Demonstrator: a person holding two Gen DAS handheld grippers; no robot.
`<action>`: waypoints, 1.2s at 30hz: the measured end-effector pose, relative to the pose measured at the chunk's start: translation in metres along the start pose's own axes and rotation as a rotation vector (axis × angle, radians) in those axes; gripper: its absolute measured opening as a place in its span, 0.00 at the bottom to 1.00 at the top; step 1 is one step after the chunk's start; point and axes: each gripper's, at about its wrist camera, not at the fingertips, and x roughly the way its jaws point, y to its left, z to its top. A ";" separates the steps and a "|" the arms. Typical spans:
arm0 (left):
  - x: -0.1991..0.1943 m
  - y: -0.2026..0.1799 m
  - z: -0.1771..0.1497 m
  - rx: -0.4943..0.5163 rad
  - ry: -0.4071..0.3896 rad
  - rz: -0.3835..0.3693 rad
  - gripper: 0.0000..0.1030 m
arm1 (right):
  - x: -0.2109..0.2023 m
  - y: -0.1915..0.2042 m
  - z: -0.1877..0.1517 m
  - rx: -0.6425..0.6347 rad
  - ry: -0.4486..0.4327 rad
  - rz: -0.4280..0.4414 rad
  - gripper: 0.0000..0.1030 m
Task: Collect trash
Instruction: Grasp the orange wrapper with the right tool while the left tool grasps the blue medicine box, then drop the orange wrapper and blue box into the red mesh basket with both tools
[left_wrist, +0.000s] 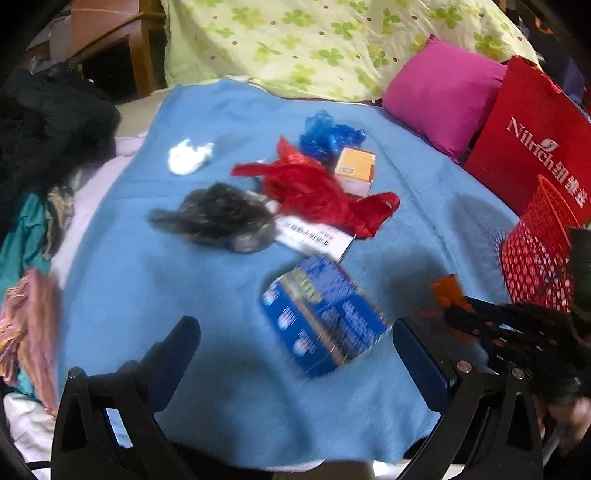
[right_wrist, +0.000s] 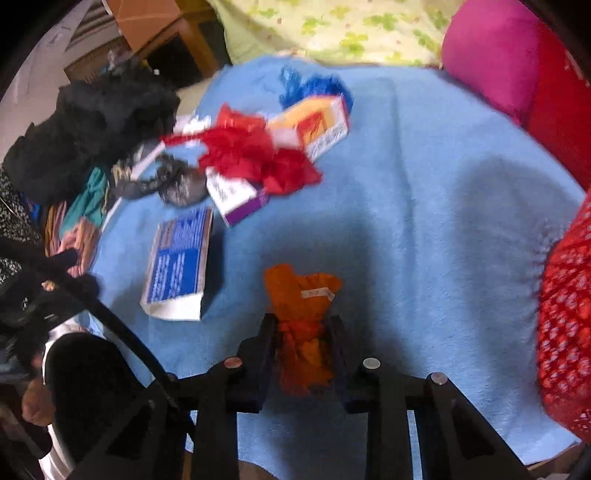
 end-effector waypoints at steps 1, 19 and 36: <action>0.006 -0.003 0.003 -0.006 0.007 0.004 1.00 | -0.005 -0.002 0.000 0.006 -0.022 -0.008 0.28; 0.053 -0.042 0.004 0.001 0.072 0.064 0.63 | -0.177 -0.047 -0.025 0.173 -0.708 -0.093 0.28; 0.031 -0.052 0.010 -0.089 0.007 0.075 0.94 | -0.207 -0.139 -0.056 0.477 -0.764 -0.134 0.28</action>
